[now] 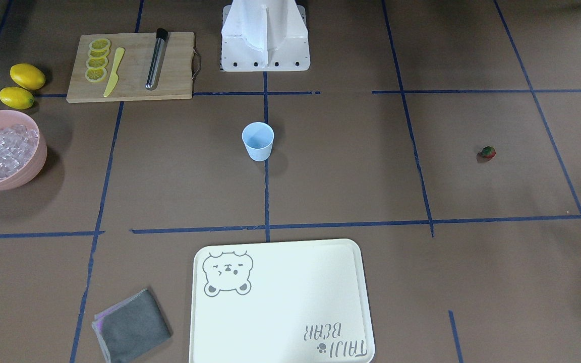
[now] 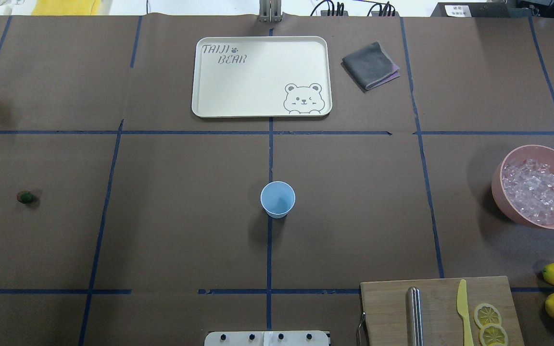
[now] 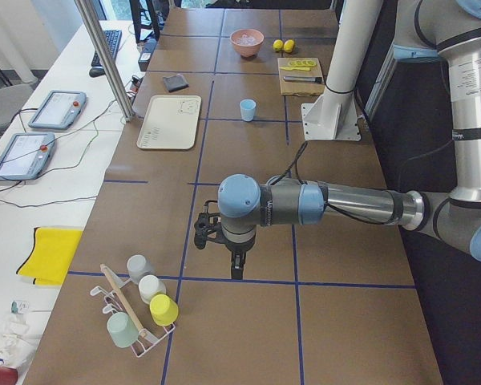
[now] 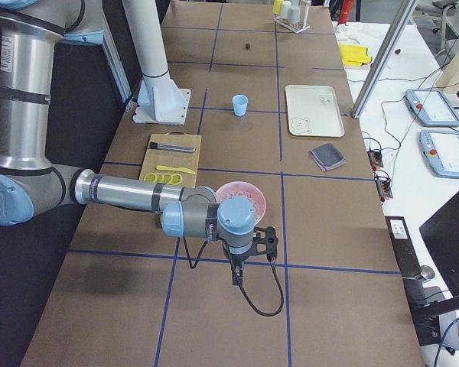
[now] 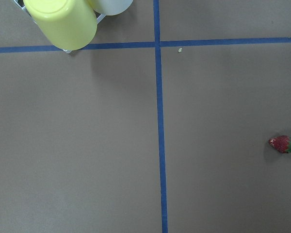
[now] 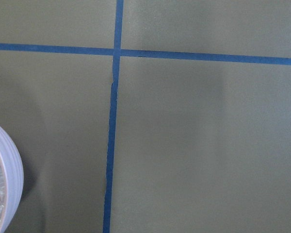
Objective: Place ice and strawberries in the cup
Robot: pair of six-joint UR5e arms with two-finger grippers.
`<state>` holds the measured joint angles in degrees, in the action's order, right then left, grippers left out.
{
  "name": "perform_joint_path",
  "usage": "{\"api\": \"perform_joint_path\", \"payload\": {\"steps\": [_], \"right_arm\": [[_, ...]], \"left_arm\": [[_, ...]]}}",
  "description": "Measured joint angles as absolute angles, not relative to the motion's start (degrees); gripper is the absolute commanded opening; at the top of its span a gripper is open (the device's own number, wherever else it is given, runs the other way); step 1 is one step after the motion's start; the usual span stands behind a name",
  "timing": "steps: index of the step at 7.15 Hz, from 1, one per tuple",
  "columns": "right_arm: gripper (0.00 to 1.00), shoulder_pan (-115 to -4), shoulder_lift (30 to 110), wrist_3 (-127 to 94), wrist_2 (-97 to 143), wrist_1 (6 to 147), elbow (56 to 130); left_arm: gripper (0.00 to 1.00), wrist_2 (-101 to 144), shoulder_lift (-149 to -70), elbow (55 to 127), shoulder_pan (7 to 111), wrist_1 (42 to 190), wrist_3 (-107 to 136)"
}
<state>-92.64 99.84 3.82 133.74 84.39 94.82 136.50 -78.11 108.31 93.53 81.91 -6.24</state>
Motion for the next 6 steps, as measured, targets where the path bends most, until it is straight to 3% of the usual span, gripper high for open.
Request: {"api": "perform_joint_path", "payload": {"steps": [6], "right_arm": [[1.00, -92.6, 99.5, 2.9, 134.7, 80.8, 94.2]], "left_arm": [[1.00, 136.5, -78.0, 108.0, 93.4, 81.8, -6.2]]}}
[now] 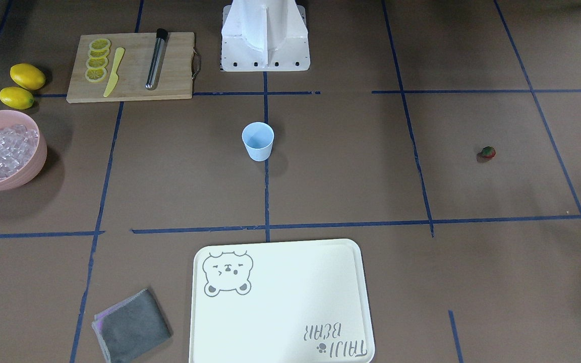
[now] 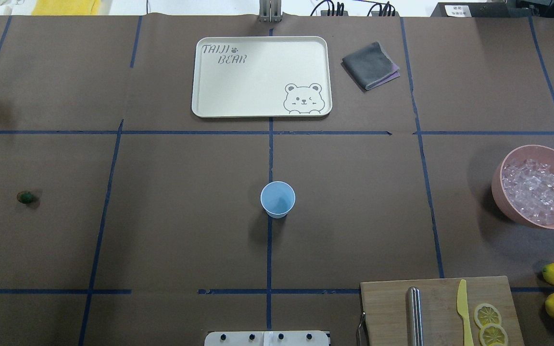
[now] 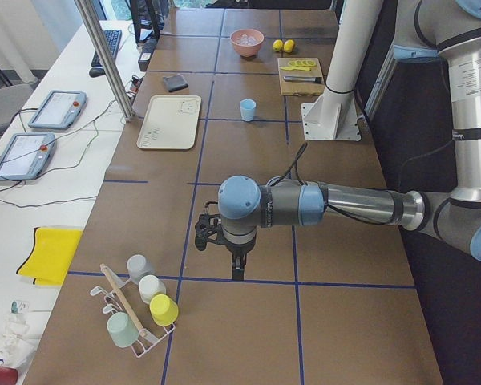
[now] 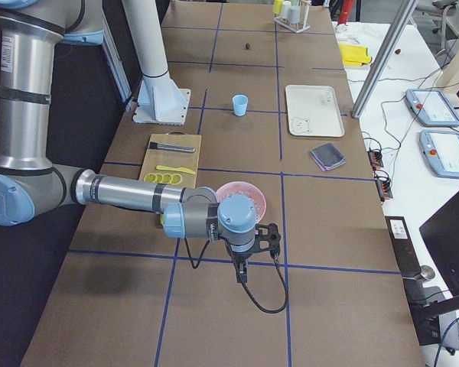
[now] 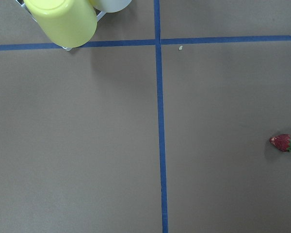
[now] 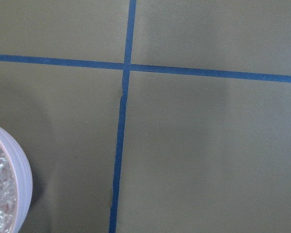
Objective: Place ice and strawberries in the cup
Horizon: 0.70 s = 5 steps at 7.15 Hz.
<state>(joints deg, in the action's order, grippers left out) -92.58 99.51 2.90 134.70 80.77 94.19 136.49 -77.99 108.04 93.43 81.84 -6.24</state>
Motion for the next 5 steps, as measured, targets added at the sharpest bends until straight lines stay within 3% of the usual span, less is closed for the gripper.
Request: {"api": "perform_joint_path", "payload": {"steps": [3, 5], "right_arm": [[1.00, -92.5, 99.0, 2.4, 134.8, 78.8, 95.1], [1.00, -91.9, 98.5, 2.5, 135.6, 78.7, 99.6]], "left_arm": [[1.00, 136.5, -77.9, 107.9, 93.4, 81.8, -6.2], [1.00, 136.5, -77.8, 107.8, 93.4, 81.8, -6.2]]}}
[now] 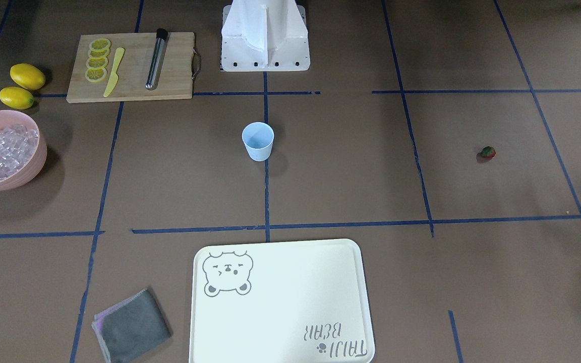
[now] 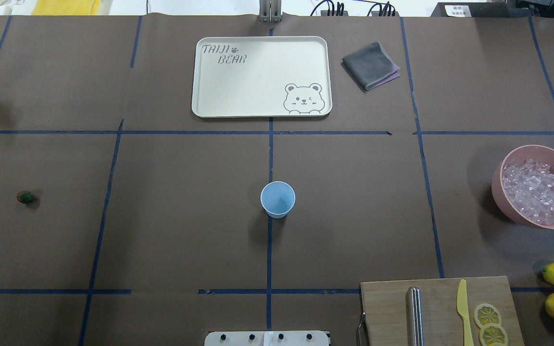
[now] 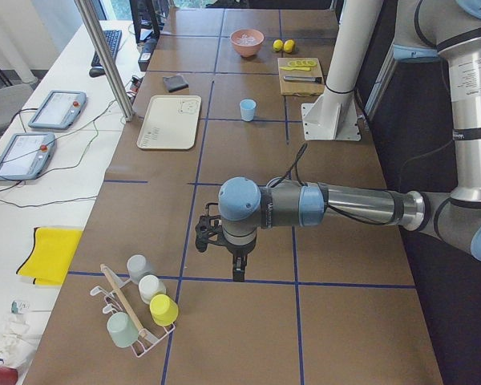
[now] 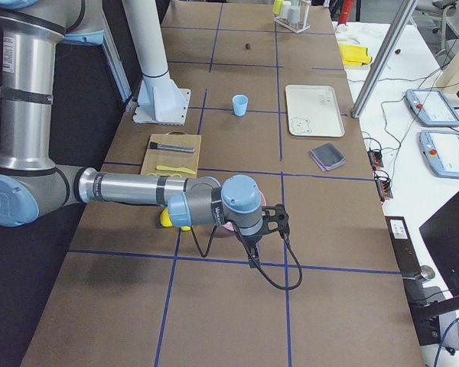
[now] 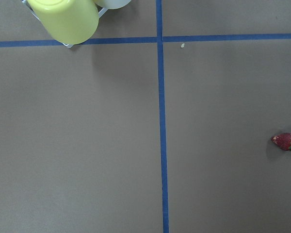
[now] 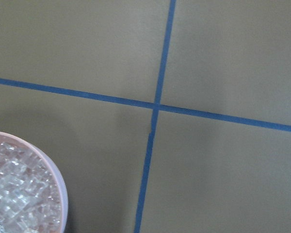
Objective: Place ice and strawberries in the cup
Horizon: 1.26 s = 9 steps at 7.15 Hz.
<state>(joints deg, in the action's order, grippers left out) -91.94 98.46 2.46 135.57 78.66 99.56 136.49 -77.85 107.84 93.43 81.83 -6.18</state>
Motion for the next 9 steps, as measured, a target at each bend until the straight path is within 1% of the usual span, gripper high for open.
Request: {"api": "perform_joint_path", "payload": {"steps": [1, 4, 7, 9], "right_arm": [[1.00, -89.6, 98.2, 2.4, 137.0, 78.7, 101.9], [1.00, -76.9, 98.9, -1.3, 137.7, 76.5, 108.7], [0.99, -68.0, 103.1, -8.2, 130.4, 66.0, 109.7], [0.99, -64.2, 104.7, -11.7, 129.1, 63.1, 109.5]], "left_arm": [[1.00, 136.5, -77.8, 107.9, 93.4, 81.8, -6.2], [1.00, 136.4, -77.9, 108.0, 93.4, 81.8, -6.2], [1.00, 136.5, -77.9, 108.3, 93.4, 81.9, -6.2], [1.00, 136.5, -77.9, 108.3, 93.4, 81.9, -6.2]]}}
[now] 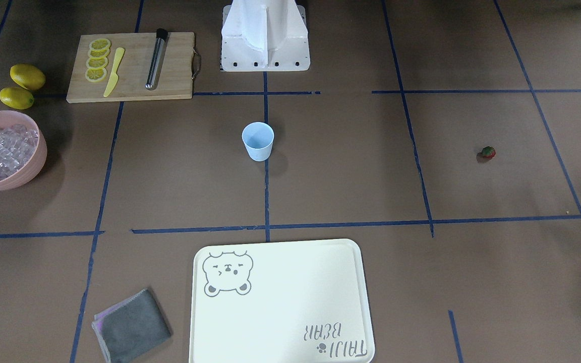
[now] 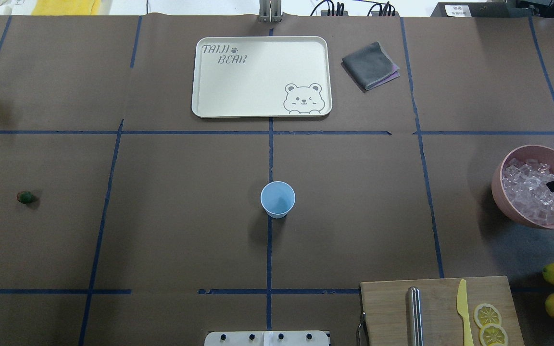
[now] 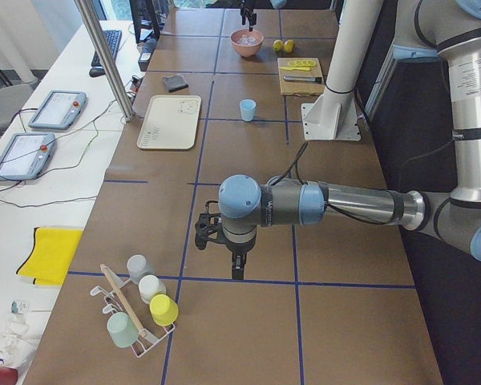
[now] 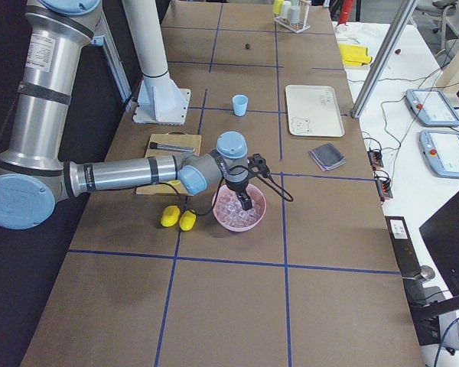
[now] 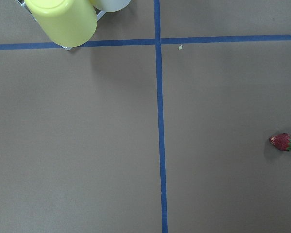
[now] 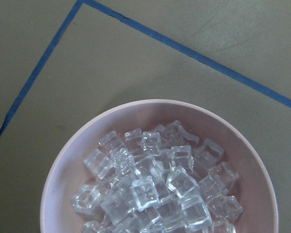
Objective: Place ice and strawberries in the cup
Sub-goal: 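Lower the right gripper into the pink bowl and grasp an ice cube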
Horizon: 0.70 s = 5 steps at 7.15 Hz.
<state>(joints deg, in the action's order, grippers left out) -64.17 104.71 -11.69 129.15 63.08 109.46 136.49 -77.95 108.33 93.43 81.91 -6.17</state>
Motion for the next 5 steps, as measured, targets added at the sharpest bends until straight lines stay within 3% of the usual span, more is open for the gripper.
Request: {"api": "perform_joint_path", "payload": {"steps": [5], "right_arm": [[0.99, -59.8, 104.7, -13.4, 126.1, 61.4, 107.3]], "left_arm": [[1.00, 136.5, -77.9, 108.2, 93.4, 81.9, -6.2]]}}
